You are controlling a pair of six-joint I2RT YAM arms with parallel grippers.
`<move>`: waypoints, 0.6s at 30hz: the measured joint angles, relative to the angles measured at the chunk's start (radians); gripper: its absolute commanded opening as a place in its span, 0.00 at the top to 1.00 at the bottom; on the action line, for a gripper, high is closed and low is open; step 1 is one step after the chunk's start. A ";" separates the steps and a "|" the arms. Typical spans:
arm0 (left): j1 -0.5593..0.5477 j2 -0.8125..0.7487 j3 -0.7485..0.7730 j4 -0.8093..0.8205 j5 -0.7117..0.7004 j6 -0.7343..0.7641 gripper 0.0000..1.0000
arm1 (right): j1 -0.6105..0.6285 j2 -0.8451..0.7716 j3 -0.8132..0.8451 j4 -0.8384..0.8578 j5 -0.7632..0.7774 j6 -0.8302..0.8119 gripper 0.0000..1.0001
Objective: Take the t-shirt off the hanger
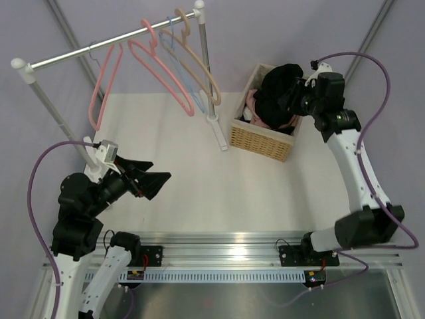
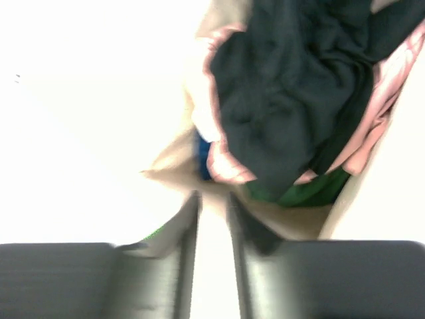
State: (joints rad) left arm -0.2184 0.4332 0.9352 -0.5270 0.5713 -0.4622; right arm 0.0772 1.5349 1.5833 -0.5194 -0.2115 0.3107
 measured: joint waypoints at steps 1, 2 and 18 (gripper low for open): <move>0.000 0.013 0.002 -0.005 -0.016 0.014 0.01 | 0.030 -0.076 -0.031 -0.001 0.025 -0.002 0.31; 0.000 0.023 0.005 -0.014 -0.032 0.027 0.01 | 0.071 -0.143 -0.058 -0.002 0.048 0.001 0.18; 0.001 -0.063 -0.014 -0.074 -0.057 0.069 0.01 | 0.349 -0.822 -0.615 -0.059 0.086 0.054 0.00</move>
State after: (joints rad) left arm -0.2176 0.3706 0.9215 -0.6014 0.5140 -0.3931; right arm 0.4259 0.7132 0.9688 -0.5785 -0.1257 0.3645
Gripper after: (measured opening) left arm 0.985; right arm 0.993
